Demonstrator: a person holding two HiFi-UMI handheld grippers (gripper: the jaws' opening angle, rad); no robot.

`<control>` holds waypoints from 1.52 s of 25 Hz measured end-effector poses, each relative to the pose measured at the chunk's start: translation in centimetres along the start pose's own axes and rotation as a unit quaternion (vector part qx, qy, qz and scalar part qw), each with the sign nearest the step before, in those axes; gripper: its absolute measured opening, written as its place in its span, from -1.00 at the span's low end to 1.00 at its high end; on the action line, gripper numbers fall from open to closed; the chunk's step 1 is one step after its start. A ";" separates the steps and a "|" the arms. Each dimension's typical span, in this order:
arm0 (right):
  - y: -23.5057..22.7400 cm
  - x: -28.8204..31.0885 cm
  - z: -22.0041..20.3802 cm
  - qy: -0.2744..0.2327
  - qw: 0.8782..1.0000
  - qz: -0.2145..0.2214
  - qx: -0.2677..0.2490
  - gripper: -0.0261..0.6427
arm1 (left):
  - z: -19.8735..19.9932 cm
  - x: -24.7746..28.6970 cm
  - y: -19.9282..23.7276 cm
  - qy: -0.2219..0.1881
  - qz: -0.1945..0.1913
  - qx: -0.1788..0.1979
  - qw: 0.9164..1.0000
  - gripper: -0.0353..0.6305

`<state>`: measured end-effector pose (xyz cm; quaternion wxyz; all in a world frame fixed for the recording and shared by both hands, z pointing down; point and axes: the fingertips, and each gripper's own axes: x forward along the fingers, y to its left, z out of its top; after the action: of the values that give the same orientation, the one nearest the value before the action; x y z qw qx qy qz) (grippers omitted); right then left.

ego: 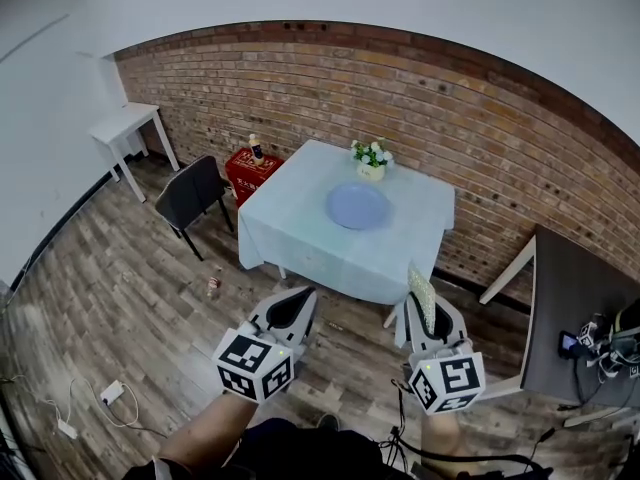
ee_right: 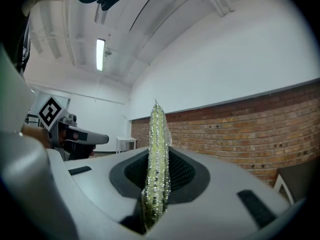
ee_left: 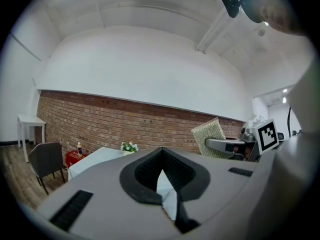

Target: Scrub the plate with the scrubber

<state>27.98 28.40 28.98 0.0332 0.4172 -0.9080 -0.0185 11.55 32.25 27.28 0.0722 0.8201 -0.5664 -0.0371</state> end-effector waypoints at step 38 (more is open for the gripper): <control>-5.5 24.8 -0.4 0.042 0.998 -0.045 0.010 -0.73 | 2.9 17.2 22.0 -0.014 -0.036 -0.040 0.998 -0.86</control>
<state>16.07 5.97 30.14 0.0662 0.4585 -0.8862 0.0072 -3.04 8.32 28.33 0.0959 0.8358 -0.5355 -0.0738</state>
